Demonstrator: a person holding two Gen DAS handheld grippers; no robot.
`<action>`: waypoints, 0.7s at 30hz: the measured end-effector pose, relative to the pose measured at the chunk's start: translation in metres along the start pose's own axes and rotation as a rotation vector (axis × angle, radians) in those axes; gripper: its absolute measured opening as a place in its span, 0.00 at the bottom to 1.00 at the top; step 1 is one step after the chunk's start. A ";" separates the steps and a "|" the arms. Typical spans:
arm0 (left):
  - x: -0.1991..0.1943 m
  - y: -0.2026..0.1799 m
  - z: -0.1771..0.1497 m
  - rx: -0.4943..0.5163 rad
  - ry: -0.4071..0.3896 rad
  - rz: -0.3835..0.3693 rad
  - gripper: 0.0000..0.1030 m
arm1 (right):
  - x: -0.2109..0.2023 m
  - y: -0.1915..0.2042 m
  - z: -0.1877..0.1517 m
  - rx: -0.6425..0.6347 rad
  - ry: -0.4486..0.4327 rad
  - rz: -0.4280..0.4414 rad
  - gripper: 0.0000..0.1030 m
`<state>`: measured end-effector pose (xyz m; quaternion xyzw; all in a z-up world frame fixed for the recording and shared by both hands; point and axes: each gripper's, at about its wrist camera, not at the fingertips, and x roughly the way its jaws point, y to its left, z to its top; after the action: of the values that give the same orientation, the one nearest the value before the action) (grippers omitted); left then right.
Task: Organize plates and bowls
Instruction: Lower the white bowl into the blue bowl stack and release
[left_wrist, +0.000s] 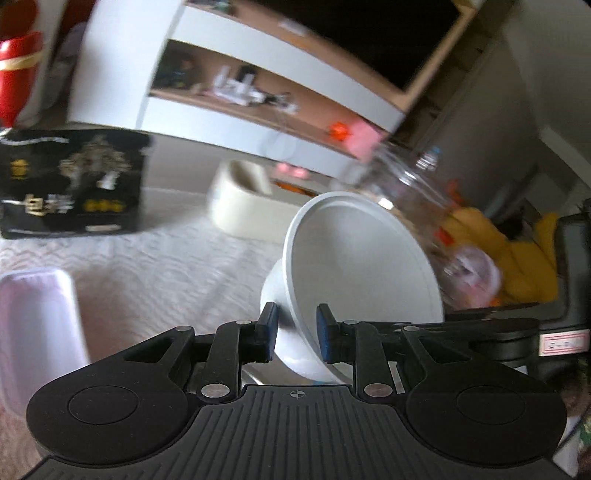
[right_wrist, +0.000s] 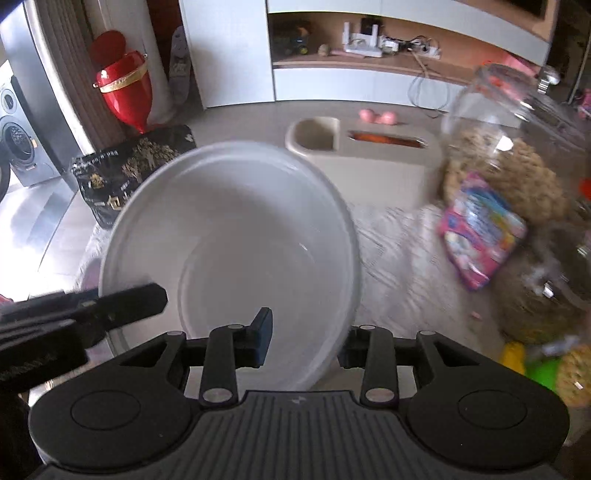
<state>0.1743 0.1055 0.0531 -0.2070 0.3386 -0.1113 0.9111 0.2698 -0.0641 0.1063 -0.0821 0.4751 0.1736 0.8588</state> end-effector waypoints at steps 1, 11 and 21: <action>0.001 -0.007 -0.005 0.012 0.014 -0.014 0.26 | -0.004 -0.006 -0.007 0.003 0.006 -0.005 0.35; 0.062 -0.030 -0.055 0.077 0.228 -0.085 0.26 | 0.010 -0.054 -0.065 0.025 0.114 -0.090 0.36; 0.063 -0.026 -0.056 0.074 0.223 -0.083 0.24 | 0.020 -0.059 -0.070 0.008 0.107 -0.126 0.43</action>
<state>0.1825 0.0440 -0.0098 -0.1734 0.4248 -0.1840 0.8693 0.2471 -0.1356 0.0503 -0.1176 0.5147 0.1129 0.8417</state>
